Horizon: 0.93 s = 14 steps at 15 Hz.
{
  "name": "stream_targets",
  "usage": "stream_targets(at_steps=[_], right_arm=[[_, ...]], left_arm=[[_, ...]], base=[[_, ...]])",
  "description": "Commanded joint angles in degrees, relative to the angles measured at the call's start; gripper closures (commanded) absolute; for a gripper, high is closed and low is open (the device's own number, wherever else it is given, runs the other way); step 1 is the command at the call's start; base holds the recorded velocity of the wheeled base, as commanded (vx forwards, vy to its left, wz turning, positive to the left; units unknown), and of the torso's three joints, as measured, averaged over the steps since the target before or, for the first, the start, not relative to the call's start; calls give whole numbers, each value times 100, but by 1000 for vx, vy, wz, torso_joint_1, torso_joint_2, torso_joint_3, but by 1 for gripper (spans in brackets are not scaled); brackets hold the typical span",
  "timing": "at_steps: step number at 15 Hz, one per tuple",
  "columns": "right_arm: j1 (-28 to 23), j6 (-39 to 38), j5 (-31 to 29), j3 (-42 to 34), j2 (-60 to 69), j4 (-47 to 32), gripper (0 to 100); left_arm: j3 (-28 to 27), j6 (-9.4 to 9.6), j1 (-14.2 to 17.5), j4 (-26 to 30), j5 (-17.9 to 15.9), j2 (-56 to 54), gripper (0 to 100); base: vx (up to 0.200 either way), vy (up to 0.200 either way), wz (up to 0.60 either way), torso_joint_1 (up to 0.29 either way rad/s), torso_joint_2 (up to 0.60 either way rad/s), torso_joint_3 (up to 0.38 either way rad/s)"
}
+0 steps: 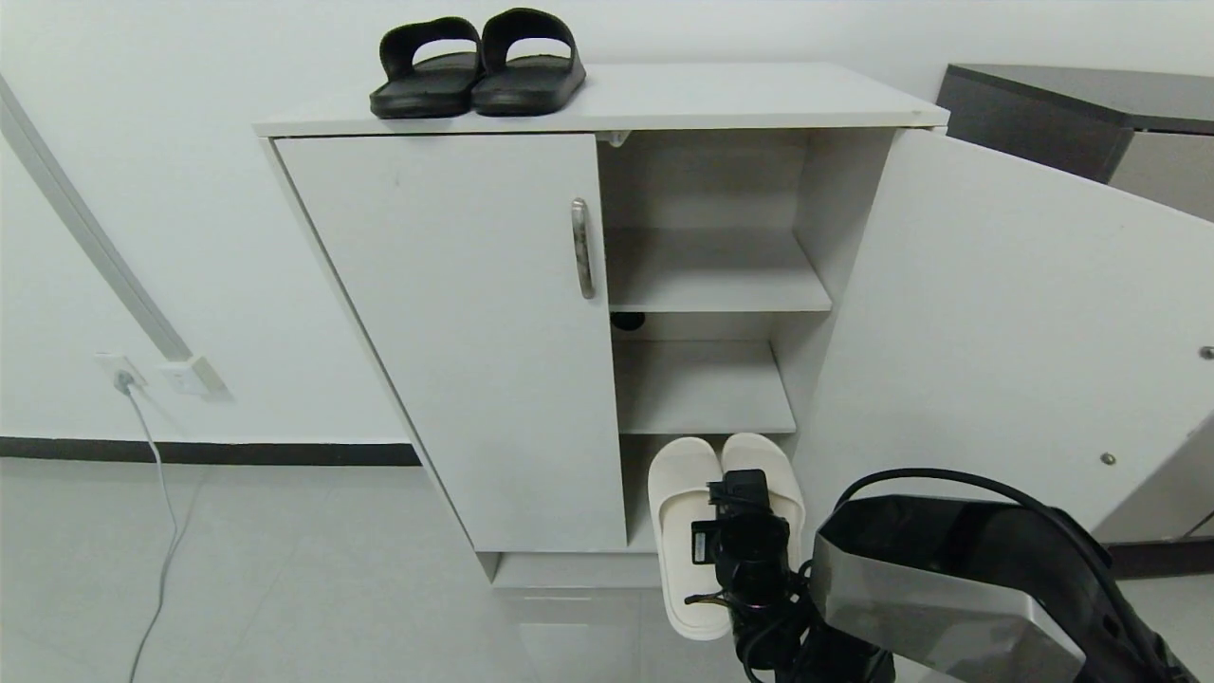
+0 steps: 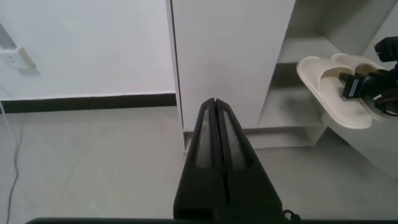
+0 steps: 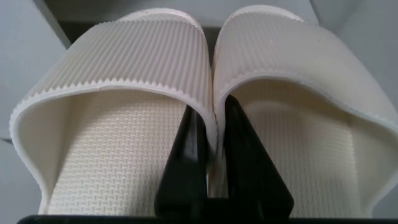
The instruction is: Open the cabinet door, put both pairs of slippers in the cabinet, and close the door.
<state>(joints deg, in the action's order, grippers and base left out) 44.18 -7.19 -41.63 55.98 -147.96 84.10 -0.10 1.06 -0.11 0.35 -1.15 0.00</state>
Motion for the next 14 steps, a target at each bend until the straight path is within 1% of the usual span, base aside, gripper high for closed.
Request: stream_targets(at_steps=[1,5,8,11,12,14], right_arm=[[3,-1,6,18,13,1,100],[3,104,6,150,48,18,100],[-41,543,146,405,-5,54,100],[-111,579,278,634,-58,-140,100],[-155,570,278,721,-58,-289,100],[-269,456,322,1099,-58,-887,100]], left_arm=[[1,-1,2,0,0,9,100],[1,-1,2,0,0,9,100],[1,-1,2,0,0,9,100],[1,-1,2,0,0,9,100],[1,-1,2,0,0,9,100],[1,-1,2,0,0,9,100]], base=[[200,0,0,7,7,2],[200,0,0,1,5,2],[0,0,0,0,0,0],[0,0,0,0,0,0],[0,0,0,0,0,0],[0,0,0,0,0,0]])
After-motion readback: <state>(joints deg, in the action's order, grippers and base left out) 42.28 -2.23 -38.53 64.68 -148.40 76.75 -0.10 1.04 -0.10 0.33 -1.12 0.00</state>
